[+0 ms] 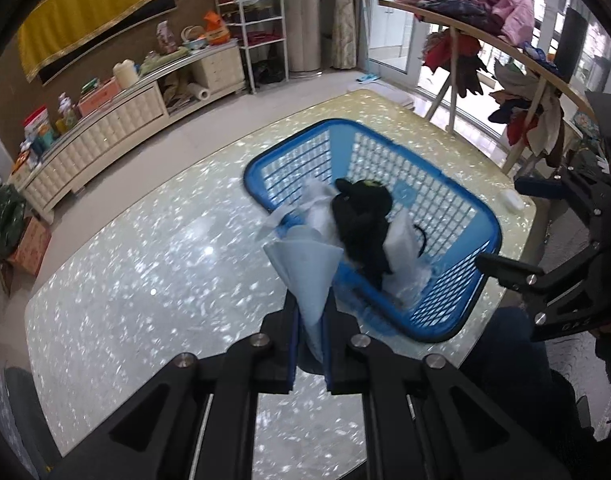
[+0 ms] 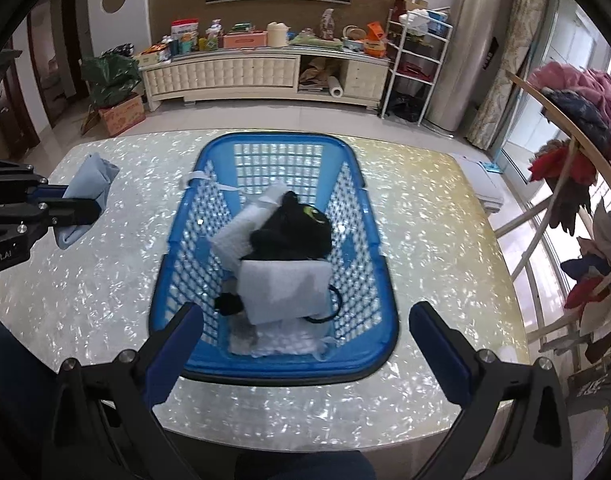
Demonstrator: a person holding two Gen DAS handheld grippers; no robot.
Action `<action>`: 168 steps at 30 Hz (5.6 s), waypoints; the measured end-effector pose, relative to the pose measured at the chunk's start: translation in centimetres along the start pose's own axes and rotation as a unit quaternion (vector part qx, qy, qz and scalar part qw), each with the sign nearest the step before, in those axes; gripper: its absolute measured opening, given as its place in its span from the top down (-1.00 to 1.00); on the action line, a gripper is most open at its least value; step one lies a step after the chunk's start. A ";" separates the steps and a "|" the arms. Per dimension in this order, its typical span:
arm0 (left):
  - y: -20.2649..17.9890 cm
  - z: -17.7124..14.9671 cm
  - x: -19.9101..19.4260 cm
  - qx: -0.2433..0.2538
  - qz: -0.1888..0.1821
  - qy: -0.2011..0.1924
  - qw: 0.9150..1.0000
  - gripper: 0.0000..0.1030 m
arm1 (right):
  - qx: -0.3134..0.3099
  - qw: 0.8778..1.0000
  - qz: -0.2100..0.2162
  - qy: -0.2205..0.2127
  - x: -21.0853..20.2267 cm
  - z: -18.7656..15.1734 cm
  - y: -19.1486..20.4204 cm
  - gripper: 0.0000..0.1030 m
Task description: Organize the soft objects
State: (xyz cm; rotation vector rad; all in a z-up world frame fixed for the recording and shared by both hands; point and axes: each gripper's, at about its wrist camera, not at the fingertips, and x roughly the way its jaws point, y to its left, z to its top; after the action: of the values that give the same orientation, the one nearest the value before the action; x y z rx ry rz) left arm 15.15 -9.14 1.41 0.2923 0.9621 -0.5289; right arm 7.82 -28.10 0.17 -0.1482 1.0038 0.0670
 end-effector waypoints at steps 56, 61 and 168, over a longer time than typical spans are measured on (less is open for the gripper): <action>-6.6 6.4 13.3 0.050 -0.008 0.064 0.997 -0.56 | 0.063 0.998 0.005 0.023 3.5 -1.5 -5.4 -1.00; -6.6 6.4 13.2 0.049 -0.007 0.067 0.997 -0.56 | 0.066 0.997 0.003 0.024 3.5 -1.7 -5.5 -1.00; 5.7 -13.3 -17.8 -0.206 0.176 -0.255 0.928 -0.77 | -0.037 0.966 0.071 -0.247 -11.6 2.3 15.9 -1.00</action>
State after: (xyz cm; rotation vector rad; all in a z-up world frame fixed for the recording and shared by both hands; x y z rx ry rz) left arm 0.77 7.01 9.10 -0.0577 0.4754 -0.0522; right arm 1.60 -11.89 9.69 -0.1198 0.5114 0.2601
